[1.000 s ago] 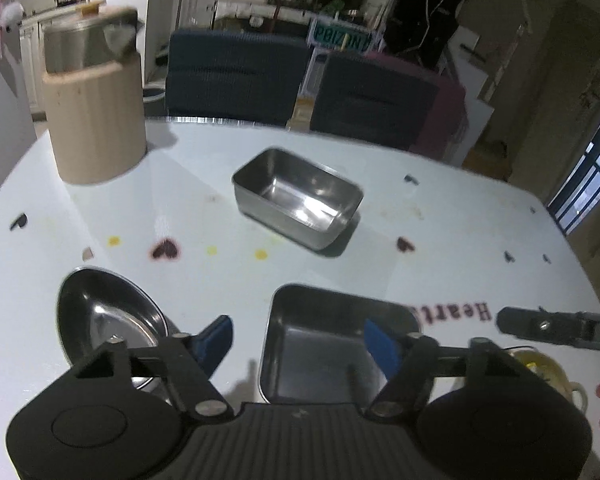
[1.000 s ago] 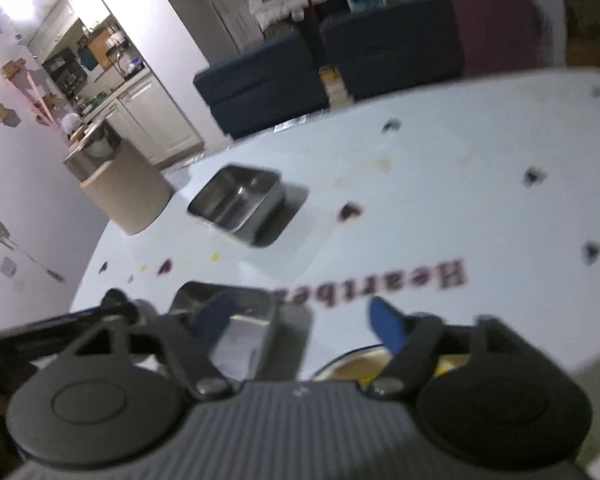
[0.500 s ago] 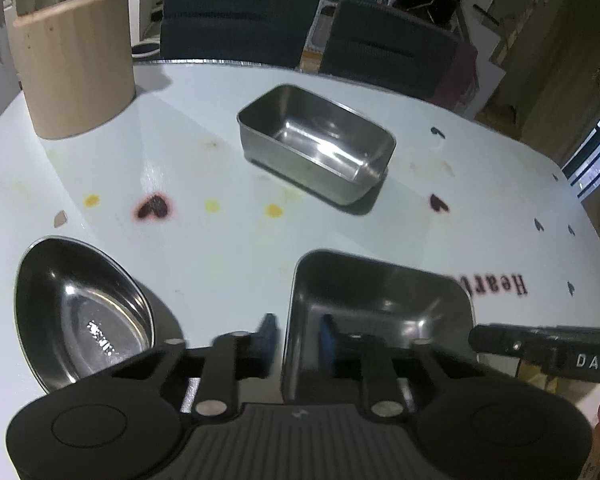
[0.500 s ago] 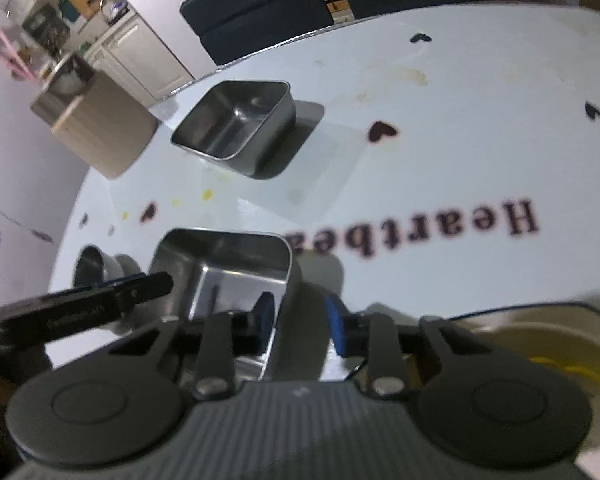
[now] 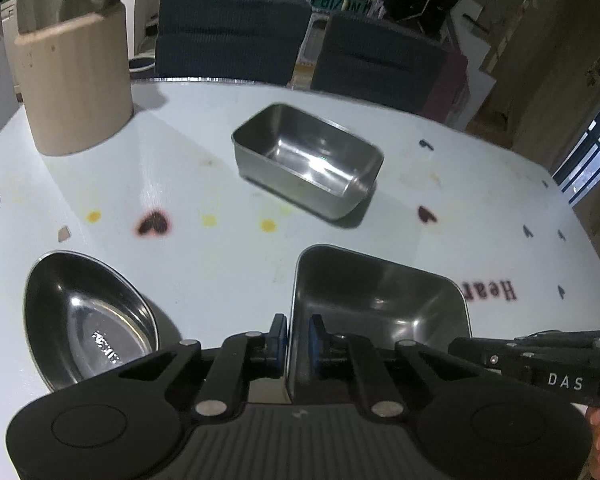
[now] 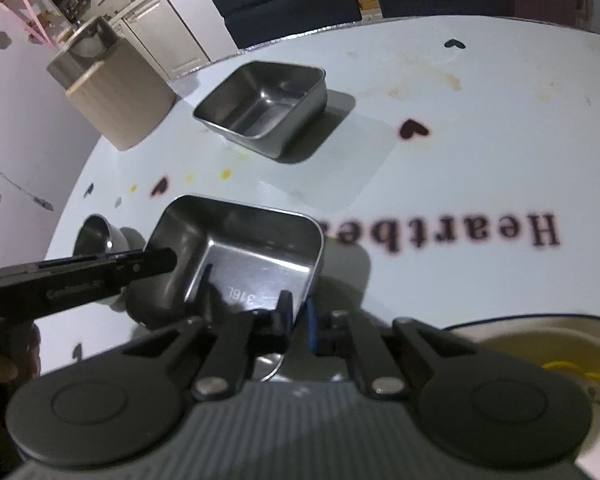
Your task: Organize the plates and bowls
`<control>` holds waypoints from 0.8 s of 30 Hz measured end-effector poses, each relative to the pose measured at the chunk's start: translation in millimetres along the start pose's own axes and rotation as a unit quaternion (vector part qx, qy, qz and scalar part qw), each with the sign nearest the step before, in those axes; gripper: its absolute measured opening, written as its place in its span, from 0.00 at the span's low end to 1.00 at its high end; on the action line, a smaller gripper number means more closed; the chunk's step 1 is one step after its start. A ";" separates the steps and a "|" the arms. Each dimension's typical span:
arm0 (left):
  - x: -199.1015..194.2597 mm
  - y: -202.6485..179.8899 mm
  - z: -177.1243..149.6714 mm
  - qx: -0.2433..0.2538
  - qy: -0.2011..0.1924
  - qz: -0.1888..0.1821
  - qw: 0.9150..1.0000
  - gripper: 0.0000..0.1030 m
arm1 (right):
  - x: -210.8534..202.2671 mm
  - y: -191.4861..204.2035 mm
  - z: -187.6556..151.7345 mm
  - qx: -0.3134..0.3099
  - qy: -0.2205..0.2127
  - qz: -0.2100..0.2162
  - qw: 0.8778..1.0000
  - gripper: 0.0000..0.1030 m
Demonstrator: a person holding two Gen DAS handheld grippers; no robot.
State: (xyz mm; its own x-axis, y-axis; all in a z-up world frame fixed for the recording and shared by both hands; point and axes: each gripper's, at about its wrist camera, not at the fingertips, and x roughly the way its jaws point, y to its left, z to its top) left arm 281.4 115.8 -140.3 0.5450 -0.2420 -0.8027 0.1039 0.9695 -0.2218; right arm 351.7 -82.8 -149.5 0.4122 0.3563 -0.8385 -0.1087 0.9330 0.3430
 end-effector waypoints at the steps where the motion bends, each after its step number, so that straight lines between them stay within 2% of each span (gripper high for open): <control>1: -4.0 -0.6 0.1 0.000 -0.004 -0.001 1.000 0.12 | -4.2 1.0 -0.1 -0.001 -0.006 0.001 1.000 0.09; 8: -50.8 2.7 -7.3 0.002 -0.039 -0.009 0.999 0.12 | -40.1 6.8 -5.0 -0.002 -0.061 0.028 0.998 0.07; 12: -76.3 11.3 -22.2 -0.001 -0.044 -0.004 0.999 0.12 | -54.8 16.2 -10.2 -0.011 -0.075 0.055 0.996 0.07; 24: -99.4 37.1 -75.4 -0.011 0.009 0.036 0.999 0.12 | -48.9 62.9 -46.5 -0.086 -0.019 0.070 0.994 0.08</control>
State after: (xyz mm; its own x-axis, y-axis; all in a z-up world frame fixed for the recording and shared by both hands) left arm 168.4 172.9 -110.5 0.5358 -0.1723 -0.8266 0.0469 0.9835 -0.1747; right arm 282.6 -39.3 -106.7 0.4158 0.4835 -0.7703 -0.3189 0.8707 0.3744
